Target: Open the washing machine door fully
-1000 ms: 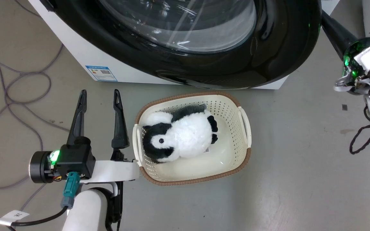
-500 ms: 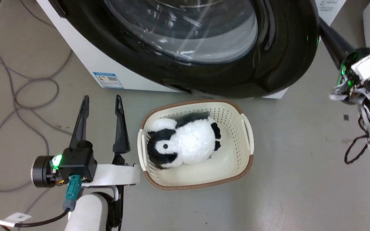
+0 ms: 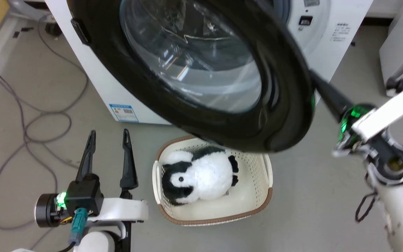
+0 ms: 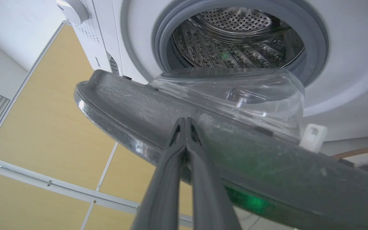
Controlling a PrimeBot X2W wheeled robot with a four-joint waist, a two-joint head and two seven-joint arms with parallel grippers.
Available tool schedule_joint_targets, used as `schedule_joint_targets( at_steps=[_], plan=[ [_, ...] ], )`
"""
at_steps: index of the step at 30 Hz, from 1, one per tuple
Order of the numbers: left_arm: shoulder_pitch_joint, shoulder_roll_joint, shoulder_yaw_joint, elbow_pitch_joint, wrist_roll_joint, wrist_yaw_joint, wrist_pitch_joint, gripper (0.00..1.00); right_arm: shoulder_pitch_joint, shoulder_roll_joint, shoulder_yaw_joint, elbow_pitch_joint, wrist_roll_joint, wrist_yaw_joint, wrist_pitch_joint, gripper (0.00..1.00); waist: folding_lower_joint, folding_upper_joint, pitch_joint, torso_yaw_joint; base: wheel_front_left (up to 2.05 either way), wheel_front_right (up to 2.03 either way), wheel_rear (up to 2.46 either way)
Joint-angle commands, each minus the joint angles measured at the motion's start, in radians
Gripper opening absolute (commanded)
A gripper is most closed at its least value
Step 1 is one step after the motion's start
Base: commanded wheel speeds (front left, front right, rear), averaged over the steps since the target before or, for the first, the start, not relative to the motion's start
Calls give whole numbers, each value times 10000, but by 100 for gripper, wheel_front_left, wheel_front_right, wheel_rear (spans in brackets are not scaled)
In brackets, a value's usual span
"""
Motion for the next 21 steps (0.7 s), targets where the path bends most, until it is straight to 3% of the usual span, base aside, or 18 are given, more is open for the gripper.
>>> schedule_joint_targets(
  at_steps=[1,21],
  plan=[
    [147,8,44,29,78,-70,-55,100,395,153,141,-142,64,16,52,0,1,0,-203,-17,0,0,0],
    [735,8,128,118,145,-273,-55,100,3176,743,1365,-2928,-3,16,-294,0,1,0,-954,290,0,0,0]
  ],
)
